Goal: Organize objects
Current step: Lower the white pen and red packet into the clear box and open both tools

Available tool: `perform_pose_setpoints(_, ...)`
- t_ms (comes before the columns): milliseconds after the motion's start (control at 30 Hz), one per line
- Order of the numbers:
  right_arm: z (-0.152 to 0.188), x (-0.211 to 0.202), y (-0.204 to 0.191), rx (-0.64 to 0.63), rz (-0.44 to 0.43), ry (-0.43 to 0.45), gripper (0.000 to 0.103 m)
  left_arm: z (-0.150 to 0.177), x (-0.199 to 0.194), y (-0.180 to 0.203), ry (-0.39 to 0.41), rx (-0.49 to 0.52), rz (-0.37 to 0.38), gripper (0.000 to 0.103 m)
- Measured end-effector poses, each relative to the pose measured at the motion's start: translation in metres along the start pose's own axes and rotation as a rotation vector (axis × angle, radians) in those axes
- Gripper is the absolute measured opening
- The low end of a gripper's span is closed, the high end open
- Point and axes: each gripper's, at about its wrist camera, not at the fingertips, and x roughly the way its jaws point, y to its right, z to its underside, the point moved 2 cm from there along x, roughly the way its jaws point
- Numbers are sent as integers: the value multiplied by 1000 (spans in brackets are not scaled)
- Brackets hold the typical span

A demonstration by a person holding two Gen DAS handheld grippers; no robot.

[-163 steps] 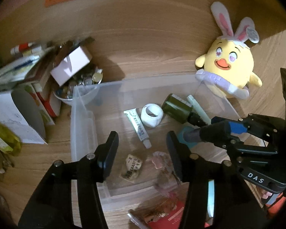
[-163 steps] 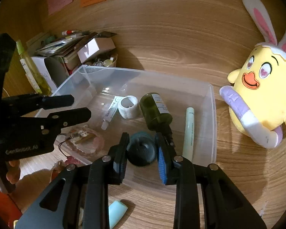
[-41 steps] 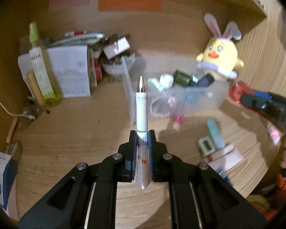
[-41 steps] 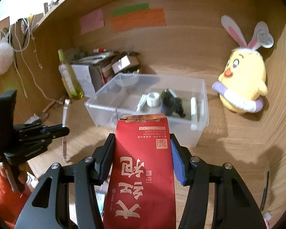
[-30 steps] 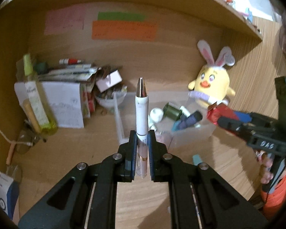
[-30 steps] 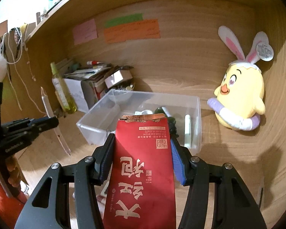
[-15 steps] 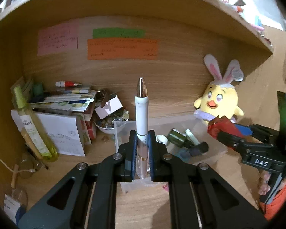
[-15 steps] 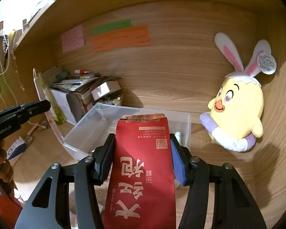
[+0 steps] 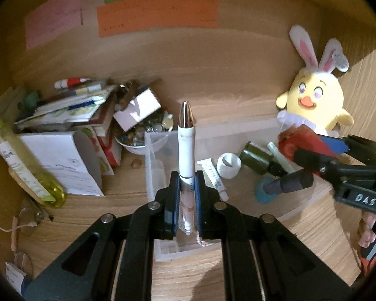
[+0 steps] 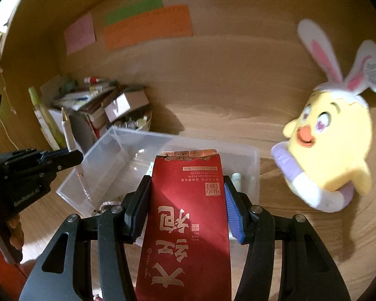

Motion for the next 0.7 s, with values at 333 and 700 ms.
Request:
perform_pose_setpoints(333, 1, 28, -7, -56, 27, -59, 50, 2, 26, 12, -71, 4, 45, 11)
perform_pose_setpoints(700, 4, 30, -22, -148, 68, -87, 62, 4, 14, 15, -61, 2, 94, 27)
